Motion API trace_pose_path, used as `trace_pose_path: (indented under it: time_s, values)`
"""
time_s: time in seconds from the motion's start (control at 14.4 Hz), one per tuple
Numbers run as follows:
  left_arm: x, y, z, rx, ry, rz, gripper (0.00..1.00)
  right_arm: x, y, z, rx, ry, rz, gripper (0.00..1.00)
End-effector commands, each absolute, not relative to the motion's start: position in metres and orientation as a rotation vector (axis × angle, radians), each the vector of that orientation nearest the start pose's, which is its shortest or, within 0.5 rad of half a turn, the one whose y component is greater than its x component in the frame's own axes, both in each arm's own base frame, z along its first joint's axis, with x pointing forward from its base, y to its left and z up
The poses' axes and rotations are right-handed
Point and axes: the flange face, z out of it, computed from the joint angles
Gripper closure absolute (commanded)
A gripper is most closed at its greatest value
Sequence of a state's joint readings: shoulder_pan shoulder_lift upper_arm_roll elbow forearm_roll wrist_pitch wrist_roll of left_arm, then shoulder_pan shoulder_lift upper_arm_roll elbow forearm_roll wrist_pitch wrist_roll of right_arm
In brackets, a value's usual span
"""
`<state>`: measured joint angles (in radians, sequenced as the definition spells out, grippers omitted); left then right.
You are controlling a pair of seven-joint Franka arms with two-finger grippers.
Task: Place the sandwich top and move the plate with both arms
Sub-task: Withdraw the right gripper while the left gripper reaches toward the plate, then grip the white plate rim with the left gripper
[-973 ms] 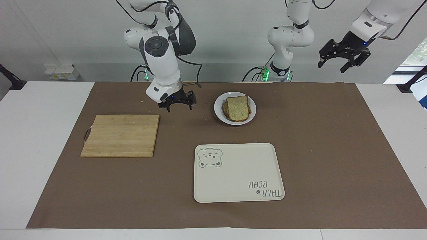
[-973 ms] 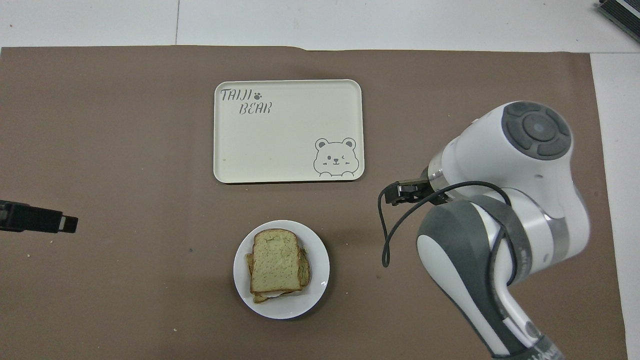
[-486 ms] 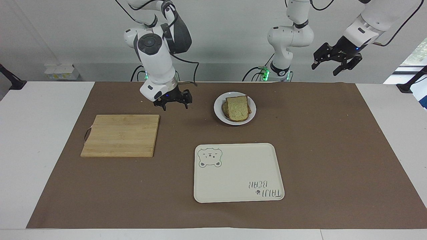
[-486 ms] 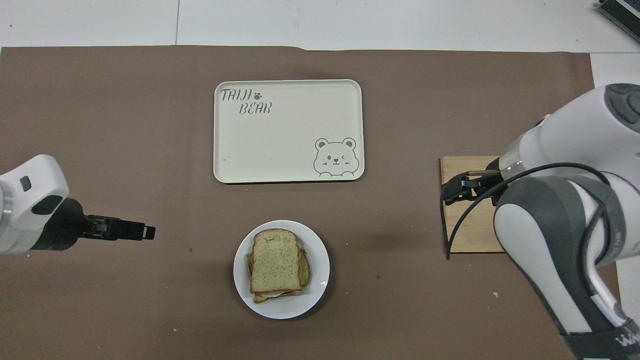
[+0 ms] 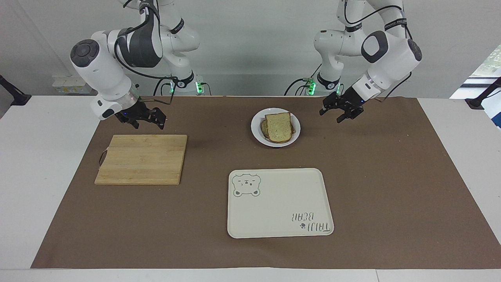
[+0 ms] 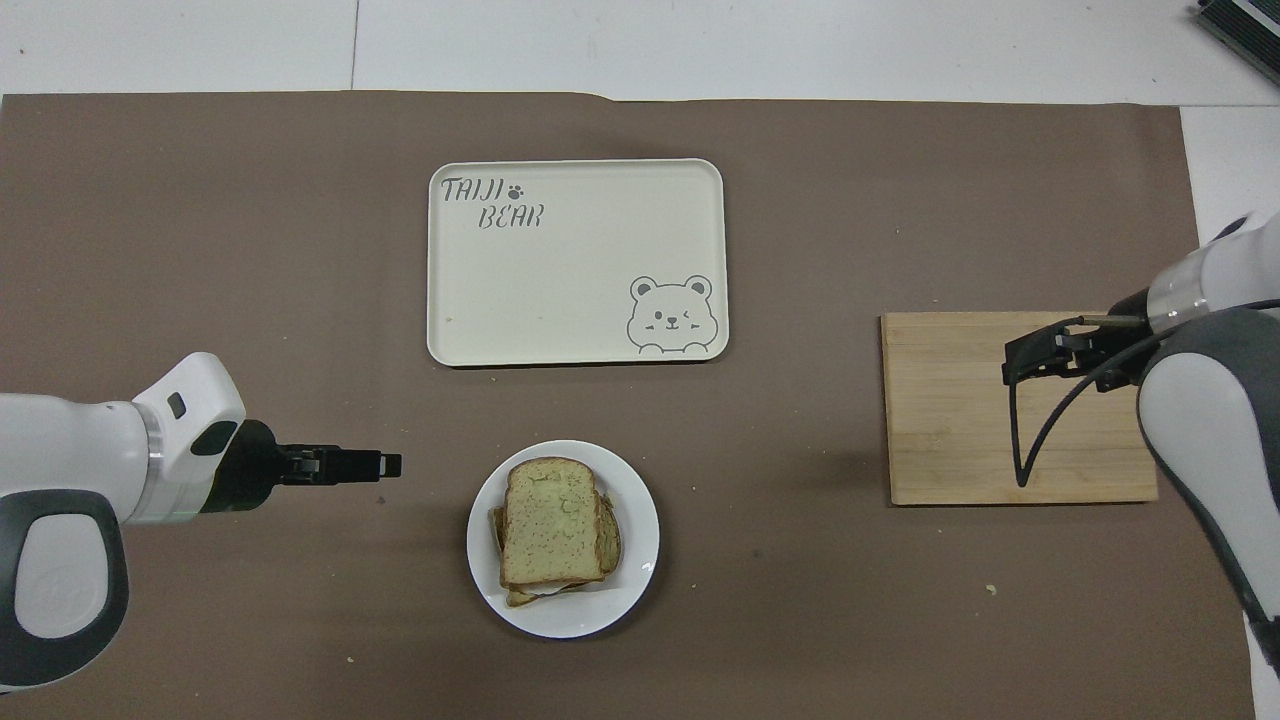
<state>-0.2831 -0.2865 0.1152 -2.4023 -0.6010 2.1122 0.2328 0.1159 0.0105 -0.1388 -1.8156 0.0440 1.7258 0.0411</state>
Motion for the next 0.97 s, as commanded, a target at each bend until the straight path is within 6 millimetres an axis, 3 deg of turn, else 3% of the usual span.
trace_pose_path:
  time_s: [0.0, 0.21, 0.42, 0.56, 0.9]
  values:
    - [0.420, -0.105, 0.388, 2.543, -0.125, 0.037, 0.08, 0.550, -0.008, 0.571, -3.131, 0.056, 0.032, 0.00]
    - [0.405, -0.104, 0.346, 2.477, -0.107, 0.041, 0.11, 0.543, -0.008, 0.626, -3.133, 0.048, 0.034, 0.00]
    - [0.386, -0.106, 0.321, 2.396, -0.106, 0.056, 0.17, 0.536, -0.003, 0.650, -3.134, 0.009, 0.022, 0.00]
    - [0.380, -0.106, 0.305, 2.369, -0.103, 0.048, 0.23, 0.536, -0.004, 0.658, -3.137, -0.046, 0.017, 0.00]
    - [0.368, -0.120, 0.289, 2.337, -0.063, 0.000, 0.33, 0.527, -0.004, 0.660, -3.131, -0.075, -0.033, 0.00]
